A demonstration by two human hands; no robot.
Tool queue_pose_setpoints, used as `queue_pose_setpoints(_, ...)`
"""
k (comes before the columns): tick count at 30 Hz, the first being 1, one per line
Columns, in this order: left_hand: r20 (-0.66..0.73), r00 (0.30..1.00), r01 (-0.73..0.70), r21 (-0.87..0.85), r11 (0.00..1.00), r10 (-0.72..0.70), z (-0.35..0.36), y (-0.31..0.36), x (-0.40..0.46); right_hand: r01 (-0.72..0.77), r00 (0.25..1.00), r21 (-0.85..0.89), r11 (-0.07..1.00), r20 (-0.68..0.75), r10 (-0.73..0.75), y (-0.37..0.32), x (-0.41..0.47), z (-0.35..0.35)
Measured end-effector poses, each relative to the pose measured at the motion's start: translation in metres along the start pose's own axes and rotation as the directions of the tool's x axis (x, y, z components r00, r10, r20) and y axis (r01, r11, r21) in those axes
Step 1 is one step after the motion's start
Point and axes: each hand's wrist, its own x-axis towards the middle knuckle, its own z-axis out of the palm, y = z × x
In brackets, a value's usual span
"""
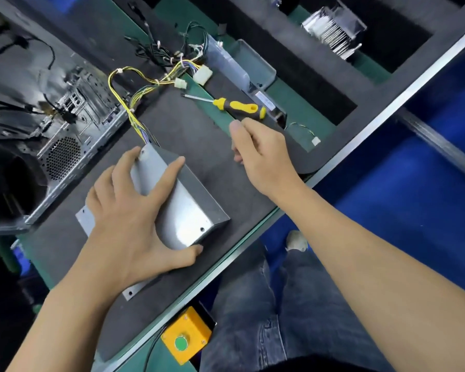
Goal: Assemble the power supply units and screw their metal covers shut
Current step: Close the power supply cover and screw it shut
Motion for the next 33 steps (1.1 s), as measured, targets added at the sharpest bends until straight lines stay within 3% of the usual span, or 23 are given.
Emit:
queue_pose_setpoints(5, 0.016, 1.000, -0.023, -0.023, 0.999, 0.024, -0.004, -0.005, 0.001, 0.120, 0.993, -0.048, 0.992, 0.016, -0.120, 0.004, 0.000, 0.000)
queue_pose_setpoints(11, 0.021, 0.999, -0.028, -0.011, 1.000, 0.028, -0.004, -0.003, 0.002, 0.097, 0.995, -0.069, 0.993, 0.020, -0.096, 0.000, -0.002, -0.001)
queue_pose_setpoints(13, 0.015, 1.000, -0.024, -0.026, 0.999, 0.025, -0.004, -0.002, 0.000, 0.057, 0.998, 0.025, 0.998, 0.003, -0.057, -0.012, -0.005, 0.005)
queue_pose_setpoints(14, 0.018, 0.999, -0.025, -0.043, 0.999, 0.026, -0.003, -0.001, -0.001, 0.020, 1.000, 0.161, 0.987, -0.002, -0.020, -0.022, -0.007, 0.010)
queue_pose_setpoints(15, 0.017, 0.999, -0.032, -0.054, 0.998, 0.033, -0.002, -0.001, -0.001, -0.041, 0.999, 0.373, 0.927, -0.008, 0.047, -0.032, -0.008, 0.013)
queue_pose_setpoints(17, -0.002, 0.999, -0.043, -0.073, 0.996, 0.043, 0.000, -0.006, -0.005, -0.134, 0.987, 0.783, 0.608, 0.049, 0.154, -0.047, -0.006, 0.009)
queue_pose_setpoints(19, -0.054, 0.998, -0.045, -0.073, 0.996, 0.041, 0.002, -0.021, -0.013, -0.081, 0.985, 0.936, 0.344, 0.023, 0.170, -0.048, -0.001, -0.005)
queue_pose_setpoints(21, -0.148, 0.987, 0.023, -0.226, 0.974, -0.058, 0.009, -0.040, -0.025, -0.069, 0.976, 0.971, 0.230, 0.018, 0.218, -0.043, -0.006, 0.000)
queue_pose_setpoints(22, -0.205, 0.959, 0.092, -0.422, 0.902, -0.194, 0.016, -0.046, -0.032, -0.120, 0.960, 0.967, 0.223, 0.055, 0.276, -0.039, -0.014, 0.011)
queue_pose_setpoints(23, -0.216, 0.901, 0.141, -0.675, 0.724, -0.376, 0.023, -0.048, -0.038, -0.201, 0.931, 0.951, 0.233, 0.112, 0.347, -0.034, -0.024, 0.027)
queue_pose_setpoints(24, -0.135, 0.821, 0.178, -0.863, 0.472, -0.555, 0.030, -0.046, -0.043, -0.274, 0.898, 0.929, 0.250, 0.155, 0.411, -0.029, -0.033, 0.042)
queue_pose_setpoints(25, 0.029, 0.737, 0.197, -0.965, 0.174, -0.675, 0.036, -0.042, -0.047, -0.315, 0.878, 0.916, 0.249, 0.181, 0.443, -0.025, -0.038, 0.049)
queue_pose_setpoints(26, 0.175, 0.692, 0.181, -0.981, -0.066, -0.701, 0.042, -0.040, -0.049, -0.304, 0.884, 0.921, 0.244, 0.178, 0.432, -0.021, -0.039, 0.049)
queue_pose_setpoints(27, 0.257, 0.672, 0.170, -0.966, -0.193, -0.695, 0.048, -0.041, -0.052, -0.255, 0.908, 0.940, 0.229, 0.152, 0.389, -0.018, -0.034, 0.043)
queue_pose_setpoints(28, 0.323, 0.661, 0.166, -0.943, -0.287, -0.677, 0.052, -0.042, -0.054, -0.196, 0.933, 0.958, 0.208, 0.118, 0.339, -0.017, -0.026, 0.031)
queue_pose_setpoints(30, 0.364, 0.648, 0.175, -0.926, -0.335, -0.669, 0.057, -0.043, -0.058, -0.149, 0.957, 0.971, 0.187, 0.094, 0.274, -0.018, -0.017, 0.023)
queue_pose_setpoints(33, 0.398, 0.621, 0.181, -0.911, -0.370, -0.676, 0.060, -0.044, -0.060, -0.309, 0.887, 0.936, 0.168, 0.220, 0.406, -0.026, -0.032, 0.058)
